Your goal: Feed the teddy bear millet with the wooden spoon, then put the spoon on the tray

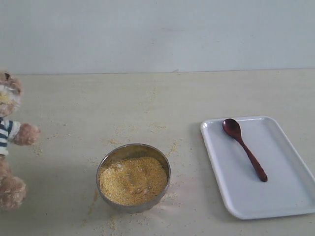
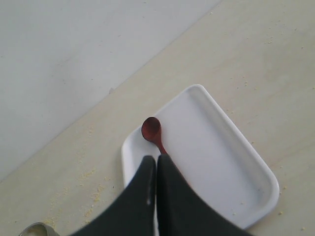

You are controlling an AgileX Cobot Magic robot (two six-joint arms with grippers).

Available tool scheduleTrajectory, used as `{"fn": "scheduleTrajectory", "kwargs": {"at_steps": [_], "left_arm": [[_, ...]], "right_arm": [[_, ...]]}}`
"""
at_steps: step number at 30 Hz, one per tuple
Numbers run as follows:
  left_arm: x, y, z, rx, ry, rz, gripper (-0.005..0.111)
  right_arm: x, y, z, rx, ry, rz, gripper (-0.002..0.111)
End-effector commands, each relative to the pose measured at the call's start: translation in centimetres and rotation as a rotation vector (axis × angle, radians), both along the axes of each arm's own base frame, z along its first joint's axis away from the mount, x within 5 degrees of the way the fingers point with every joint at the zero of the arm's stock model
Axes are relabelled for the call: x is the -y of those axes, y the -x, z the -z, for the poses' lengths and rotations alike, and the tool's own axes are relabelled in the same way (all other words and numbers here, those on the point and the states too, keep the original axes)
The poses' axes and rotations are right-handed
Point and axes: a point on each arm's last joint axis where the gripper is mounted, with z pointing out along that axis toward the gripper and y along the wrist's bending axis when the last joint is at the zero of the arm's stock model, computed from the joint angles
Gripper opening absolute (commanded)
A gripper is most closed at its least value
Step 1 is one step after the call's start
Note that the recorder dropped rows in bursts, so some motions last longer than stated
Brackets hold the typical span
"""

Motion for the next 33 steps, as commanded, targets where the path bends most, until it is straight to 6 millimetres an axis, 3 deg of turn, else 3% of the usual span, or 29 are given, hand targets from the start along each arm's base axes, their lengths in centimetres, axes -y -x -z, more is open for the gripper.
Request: {"fn": "scheduleTrajectory", "kwargs": {"at_steps": [1, 3, 7, 10, 13, 16, 20, 23, 25, 27, 33], "left_arm": [[0.4, -0.5, -0.1, 0.036, 0.041, 0.048, 0.013], [0.4, -0.6, 0.2, 0.025, 0.058, 0.061, 0.025], [0.4, -0.6, 0.4, 0.015, 0.058, 0.070, 0.064], [0.4, -0.6, 0.4, 0.013, 0.070, 0.056, 0.085], [0.2, -0.7, 0.3, 0.021, 0.082, 0.029, 0.095], [0.2, -0.9, -0.2, 0.050, 0.105, 0.008, 0.096], [-0.2, -1.6, -2.0, 0.106, 0.114, -0.004, 0.092], [-0.4, -2.1, -3.6, 0.136, 0.155, -0.020, 0.073], [-0.4, -2.2, -4.1, 0.146, 0.174, -0.023, 0.044], [-0.3, -2.3, -4.2, 0.151, 0.180, -0.015, 0.007], [-0.9, -2.3, -4.2, 0.161, 0.143, -0.092, 0.005]], "right_arm": [[0.0, 0.0, -0.1, 0.010, 0.009, 0.000, 0.000], [0.0, 0.0, -0.1, 0.010, 0.009, 0.000, 0.000], [0.0, 0.0, -0.1, 0.010, 0.009, 0.000, 0.000], [0.0, 0.0, -0.1, 0.010, 0.009, 0.000, 0.000], [0.0, 0.0, -0.1, 0.010, 0.009, 0.000, 0.000], [0.0, 0.0, -0.1, 0.010, 0.009, 0.000, 0.000], [0.0, 0.0, -0.1, 0.010, 0.009, 0.000, 0.000], [0.0, 0.0, -0.1, 0.010, 0.009, 0.000, 0.000], [0.0, 0.0, -0.1, 0.010, 0.009, 0.000, 0.000], [0.0, 0.0, -0.1, 0.010, 0.009, 0.000, 0.000], [0.0, 0.0, -0.1, 0.010, 0.009, 0.000, 0.000]]}}
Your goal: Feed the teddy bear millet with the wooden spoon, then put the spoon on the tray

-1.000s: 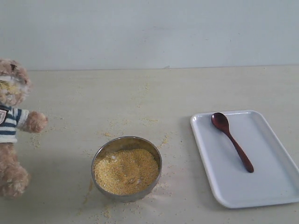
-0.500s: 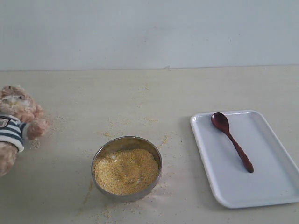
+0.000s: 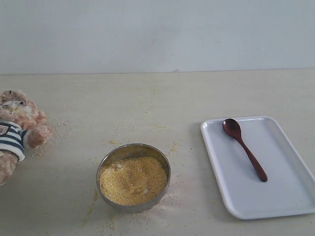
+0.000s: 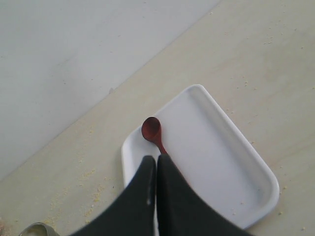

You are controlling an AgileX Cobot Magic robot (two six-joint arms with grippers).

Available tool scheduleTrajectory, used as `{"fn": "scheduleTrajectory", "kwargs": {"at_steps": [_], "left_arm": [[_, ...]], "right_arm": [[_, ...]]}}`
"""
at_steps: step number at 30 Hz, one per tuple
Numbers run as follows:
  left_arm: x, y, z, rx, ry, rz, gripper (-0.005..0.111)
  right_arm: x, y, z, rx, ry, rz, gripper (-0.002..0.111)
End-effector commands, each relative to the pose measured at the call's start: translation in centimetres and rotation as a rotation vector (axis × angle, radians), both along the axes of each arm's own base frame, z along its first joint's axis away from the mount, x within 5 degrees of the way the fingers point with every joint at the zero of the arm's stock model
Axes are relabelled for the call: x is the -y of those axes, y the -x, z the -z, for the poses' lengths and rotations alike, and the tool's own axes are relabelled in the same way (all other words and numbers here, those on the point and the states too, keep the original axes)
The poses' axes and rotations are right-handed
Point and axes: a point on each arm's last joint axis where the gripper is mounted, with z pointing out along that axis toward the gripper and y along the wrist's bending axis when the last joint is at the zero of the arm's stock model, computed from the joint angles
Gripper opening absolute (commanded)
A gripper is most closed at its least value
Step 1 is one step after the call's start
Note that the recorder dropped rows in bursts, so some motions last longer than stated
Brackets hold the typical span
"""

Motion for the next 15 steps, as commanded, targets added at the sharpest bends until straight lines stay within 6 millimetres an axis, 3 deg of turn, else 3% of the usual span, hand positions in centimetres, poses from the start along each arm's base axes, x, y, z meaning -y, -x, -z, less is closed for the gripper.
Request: {"fn": "scheduleTrajectory", "kwargs": {"at_steps": [1, 6, 10, 15], "left_arm": [[-0.4, 0.0, -0.2, 0.015, -0.018, -0.098, 0.005], [0.5, 0.3, -0.9, 0.067, -0.229, -0.194, 0.005], [3.7, 0.9, -2.8, 0.186, -0.441, -0.133, 0.005], [7.8, 3.4, -5.3, 0.362, -0.470, -0.004, 0.005]], "right_arm": [[0.0, 0.0, -0.1, 0.010, 0.009, 0.000, 0.000], [0.0, 0.0, -0.1, 0.010, 0.009, 0.000, 0.000], [0.0, 0.0, -0.1, 0.010, 0.009, 0.000, 0.000], [0.0, 0.0, -0.1, 0.010, 0.009, 0.000, 0.000]]}}
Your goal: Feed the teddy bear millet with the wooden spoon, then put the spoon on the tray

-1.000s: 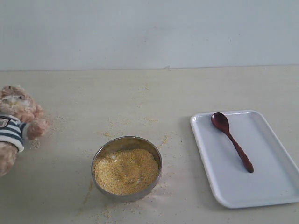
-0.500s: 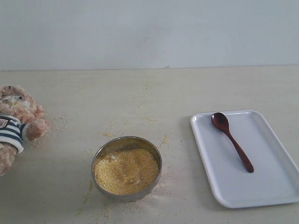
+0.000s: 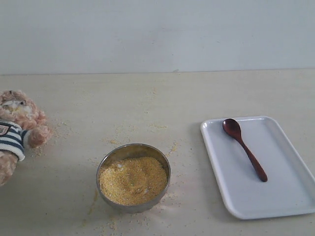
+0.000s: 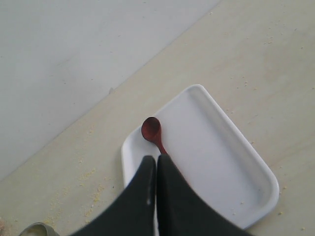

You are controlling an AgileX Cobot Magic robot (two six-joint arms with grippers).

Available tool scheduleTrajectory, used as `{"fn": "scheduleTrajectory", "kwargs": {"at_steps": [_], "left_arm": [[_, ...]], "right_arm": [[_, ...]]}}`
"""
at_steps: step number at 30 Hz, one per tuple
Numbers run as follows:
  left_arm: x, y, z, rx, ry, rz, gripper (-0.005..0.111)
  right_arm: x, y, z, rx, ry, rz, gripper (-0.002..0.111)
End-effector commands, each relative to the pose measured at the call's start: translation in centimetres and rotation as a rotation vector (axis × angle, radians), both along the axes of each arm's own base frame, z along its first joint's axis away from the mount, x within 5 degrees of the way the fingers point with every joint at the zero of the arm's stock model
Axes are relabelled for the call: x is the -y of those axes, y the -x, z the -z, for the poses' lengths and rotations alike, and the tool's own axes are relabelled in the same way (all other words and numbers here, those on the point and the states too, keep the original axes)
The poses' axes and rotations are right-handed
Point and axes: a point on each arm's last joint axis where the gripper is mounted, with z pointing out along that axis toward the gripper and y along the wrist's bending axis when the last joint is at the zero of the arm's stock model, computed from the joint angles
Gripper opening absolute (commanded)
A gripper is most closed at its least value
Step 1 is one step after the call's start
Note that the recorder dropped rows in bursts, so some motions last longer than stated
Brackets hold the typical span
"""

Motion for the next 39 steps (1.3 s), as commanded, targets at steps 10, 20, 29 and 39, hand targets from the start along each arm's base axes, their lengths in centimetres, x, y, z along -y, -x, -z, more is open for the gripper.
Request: {"fn": "scheduleTrajectory", "kwargs": {"at_steps": [10, 20, 29, 39], "left_arm": [[3.5, 11.6, -5.8, 0.461, -0.235, 0.112, 0.005], [5.3, 17.1, -5.9, 0.577, -0.287, 0.287, 0.005], [6.0, 16.5, -4.1, 0.490, -0.280, 0.384, 0.005], [5.6, 16.1, -3.4, 0.507, -0.288, 0.381, 0.005]], "right_arm": [[0.0, 0.0, -0.1, 0.010, 0.009, 0.000, 0.000], [0.0, 0.0, -0.1, 0.010, 0.009, 0.000, 0.000], [0.0, 0.0, -0.1, 0.010, 0.009, 0.000, 0.000], [0.0, 0.0, -0.1, 0.010, 0.009, 0.000, 0.000]]}}
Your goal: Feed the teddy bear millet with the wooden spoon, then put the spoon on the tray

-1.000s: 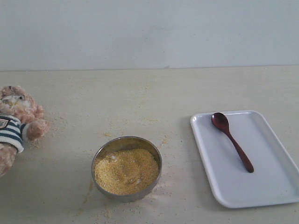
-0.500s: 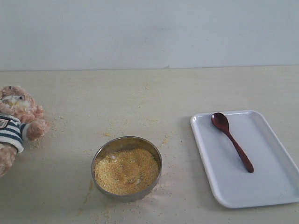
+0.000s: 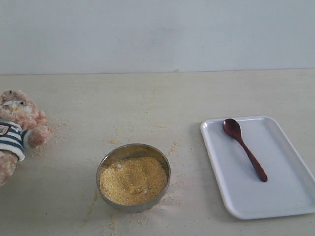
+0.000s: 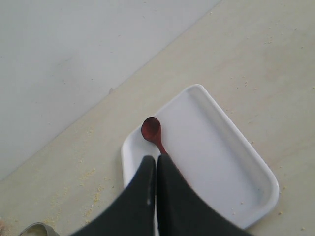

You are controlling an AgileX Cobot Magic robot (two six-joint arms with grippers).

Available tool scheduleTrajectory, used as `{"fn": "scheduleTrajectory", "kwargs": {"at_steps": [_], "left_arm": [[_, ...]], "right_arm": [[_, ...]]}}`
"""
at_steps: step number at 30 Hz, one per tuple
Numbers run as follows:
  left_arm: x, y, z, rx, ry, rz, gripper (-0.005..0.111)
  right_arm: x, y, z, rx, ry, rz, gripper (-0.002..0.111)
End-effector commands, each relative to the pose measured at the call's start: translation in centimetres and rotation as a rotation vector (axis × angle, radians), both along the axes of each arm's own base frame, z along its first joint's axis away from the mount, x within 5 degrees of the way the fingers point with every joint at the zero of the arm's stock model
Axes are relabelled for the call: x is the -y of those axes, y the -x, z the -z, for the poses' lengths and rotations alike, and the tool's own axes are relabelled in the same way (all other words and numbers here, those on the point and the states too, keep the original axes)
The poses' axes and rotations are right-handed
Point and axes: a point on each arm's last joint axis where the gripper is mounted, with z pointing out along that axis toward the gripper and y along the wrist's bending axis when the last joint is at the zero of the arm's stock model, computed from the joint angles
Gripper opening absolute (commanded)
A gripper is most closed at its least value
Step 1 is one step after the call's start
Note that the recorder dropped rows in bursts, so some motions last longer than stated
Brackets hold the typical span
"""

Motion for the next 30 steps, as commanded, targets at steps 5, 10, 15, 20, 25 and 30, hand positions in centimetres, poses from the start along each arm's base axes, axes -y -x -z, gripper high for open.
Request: {"fn": "scheduleTrajectory", "kwargs": {"at_steps": [5, 10, 15, 20, 25, 30], "left_arm": [[-1.2, -0.3, 3.6, -0.143, 0.138, -0.142, 0.005], [-2.1, 0.5, 8.2, -0.171, 0.216, -0.246, 0.005], [-2.7, -0.5, 12.1, -0.171, 0.221, -0.332, 0.005], [-2.9, -1.2, 15.6, -0.248, 0.163, -0.371, 0.005], [-2.8, -1.2, 18.3, -0.454, 0.122, -0.366, 0.005], [-2.7, -1.2, 18.3, -0.459, 0.117, -0.366, 0.005]], "right_arm": [[0.0, 0.0, -0.1, 0.010, 0.009, 0.000, 0.000], [0.0, 0.0, -0.1, 0.010, 0.009, 0.000, 0.000], [0.0, 0.0, -0.1, 0.010, 0.009, 0.000, 0.000], [0.0, 0.0, -0.1, 0.010, 0.009, 0.000, 0.000], [0.0, 0.0, -0.1, 0.010, 0.009, 0.000, 0.000], [0.0, 0.0, -0.1, 0.010, 0.009, 0.000, 0.000]]}}
